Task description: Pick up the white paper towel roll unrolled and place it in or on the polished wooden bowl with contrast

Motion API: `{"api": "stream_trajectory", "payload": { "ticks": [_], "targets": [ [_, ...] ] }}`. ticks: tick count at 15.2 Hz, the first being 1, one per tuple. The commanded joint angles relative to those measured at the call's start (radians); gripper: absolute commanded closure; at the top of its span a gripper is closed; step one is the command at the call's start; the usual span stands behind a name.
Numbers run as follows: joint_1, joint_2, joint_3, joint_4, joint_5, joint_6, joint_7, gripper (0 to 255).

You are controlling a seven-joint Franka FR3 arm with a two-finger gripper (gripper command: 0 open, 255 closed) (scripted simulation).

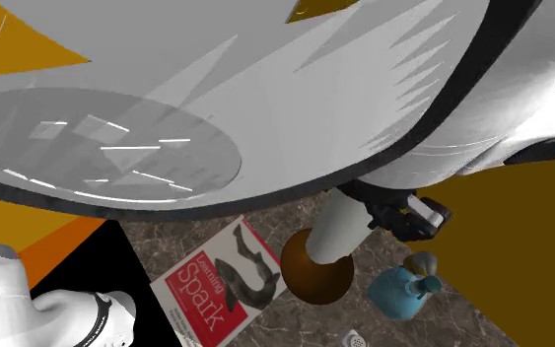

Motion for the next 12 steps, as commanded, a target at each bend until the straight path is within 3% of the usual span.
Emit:
{"api": "stream_trajectory", "payload": {
  "ticks": [1, 12],
  "targets": [
    [-0.018, -0.017, -0.023, 0.023, -0.003, -0.043, -0.040, 255],
    [-0.020, -0.060, -0.017, -0.170, -0.021, 0.112, -0.040, 255]
  ]
}}
